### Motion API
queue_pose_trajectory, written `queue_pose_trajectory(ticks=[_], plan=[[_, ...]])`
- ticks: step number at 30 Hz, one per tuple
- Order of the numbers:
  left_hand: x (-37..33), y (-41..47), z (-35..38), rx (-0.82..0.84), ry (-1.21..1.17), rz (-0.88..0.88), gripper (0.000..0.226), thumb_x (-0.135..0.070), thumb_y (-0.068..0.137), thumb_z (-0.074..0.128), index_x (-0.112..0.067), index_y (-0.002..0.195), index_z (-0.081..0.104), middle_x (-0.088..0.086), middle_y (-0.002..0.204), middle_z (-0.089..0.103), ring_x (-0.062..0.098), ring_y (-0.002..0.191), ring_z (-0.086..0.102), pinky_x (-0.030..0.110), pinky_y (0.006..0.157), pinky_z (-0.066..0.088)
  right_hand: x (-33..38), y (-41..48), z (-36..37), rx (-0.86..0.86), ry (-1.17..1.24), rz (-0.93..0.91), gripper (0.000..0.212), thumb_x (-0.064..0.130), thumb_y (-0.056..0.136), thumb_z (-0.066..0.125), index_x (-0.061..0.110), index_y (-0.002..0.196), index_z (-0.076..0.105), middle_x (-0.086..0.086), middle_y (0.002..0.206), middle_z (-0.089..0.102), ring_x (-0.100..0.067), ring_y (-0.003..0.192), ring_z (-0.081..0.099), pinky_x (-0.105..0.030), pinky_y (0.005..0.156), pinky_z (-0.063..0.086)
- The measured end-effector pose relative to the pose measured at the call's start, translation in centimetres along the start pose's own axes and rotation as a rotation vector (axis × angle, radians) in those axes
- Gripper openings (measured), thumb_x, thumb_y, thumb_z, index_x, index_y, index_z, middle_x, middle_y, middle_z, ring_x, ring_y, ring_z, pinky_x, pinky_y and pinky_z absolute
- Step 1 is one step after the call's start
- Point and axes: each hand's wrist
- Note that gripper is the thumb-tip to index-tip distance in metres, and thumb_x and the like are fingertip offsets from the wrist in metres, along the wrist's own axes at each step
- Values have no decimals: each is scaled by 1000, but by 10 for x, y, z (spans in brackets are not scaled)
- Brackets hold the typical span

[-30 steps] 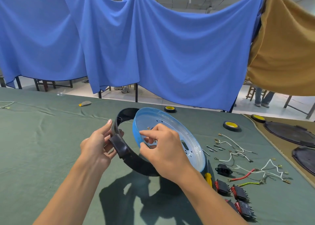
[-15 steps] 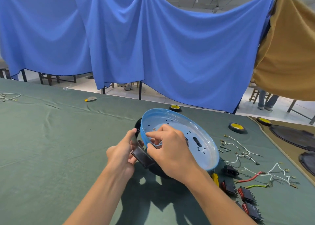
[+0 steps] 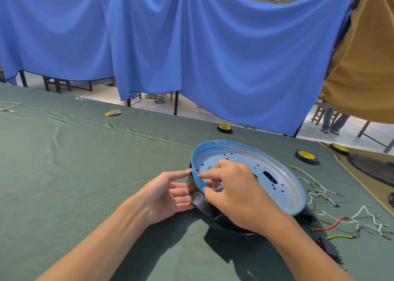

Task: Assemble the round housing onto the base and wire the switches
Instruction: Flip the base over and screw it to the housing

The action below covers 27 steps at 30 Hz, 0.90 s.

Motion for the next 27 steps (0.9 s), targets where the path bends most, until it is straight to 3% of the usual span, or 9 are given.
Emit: queue_pose_trajectory(ticks=[3, 5, 10, 17, 20, 23, 27], plan=[[-6, 6, -11, 92, 28, -46, 30, -22, 69, 77, 6, 78, 75, 17, 76, 71, 26, 61, 69, 36, 65, 60, -1, 1, 1, 51, -5, -4, 23, 22, 89, 59, 21, 108, 72, 9, 80, 51, -5, 82, 47, -12, 66, 34], [-6, 9, -15, 108, 22, -57, 28, -20, 70, 76, 7, 73, 74, 17, 74, 70, 26, 60, 69, 35, 62, 59, -2, 3, 0, 84, -10, -15, 21, 24, 90, 59, 20, 105, 72, 7, 83, 54, -3, 83, 47, -13, 68, 37], [-3, 10, -15, 120, 0, -34, 24, -21, 66, 78, 3, 66, 74, 15, 71, 69, 22, 57, 69, 30, 57, 57, -5, 10, -6, 155, -29, -19, 20, 20, 83, 63, 6, 95, 70, 0, 80, 58, -14, 81, 53, -37, 74, 50], [-1, 11, -18, 182, -36, -22, 29, -24, 73, 75, 5, 81, 76, 19, 87, 73, 24, 71, 73, 31, 62, 59, -2, 12, -4, 165, 19, -27, 18, 23, 84, 63, 16, 98, 74, 4, 79, 57, -13, 79, 53, -37, 73, 53], [1, 12, -18, 144, -49, -27, 34, -26, 73, 75, 7, 80, 75, 21, 88, 72, 25, 66, 71, 31, 60, 58, -4, 14, -4, 165, 62, -22, 20, 24, 85, 64, 20, 101, 74, 4, 80, 58, -13, 80, 55, -37, 74, 54], [1, 10, -18, 121, -68, -34, 36, -25, 75, 74, 10, 86, 73, 22, 88, 70, 24, 60, 68, 31, 59, 58, -5, 16, -2, 194, 60, -31, 19, 25, 84, 63, 13, 97, 72, 0, 79, 59, -16, 81, 54, -39, 74, 52], [0, 9, -19, 104, -55, -37, 63, -26, 66, 80, 14, 112, 65, 25, 104, 65, 26, 75, 66, 36, 68, 61, -8, 21, -7, 210, 150, 32, 30, 45, 83, 61, 25, 100, 74, 7, 79, 62, -8, 82, 56, -24, 70, 46]])
Point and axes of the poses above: each hand's wrist, its own y-axis towards the middle knuckle, its own z-axis out of the palm, x = y × z
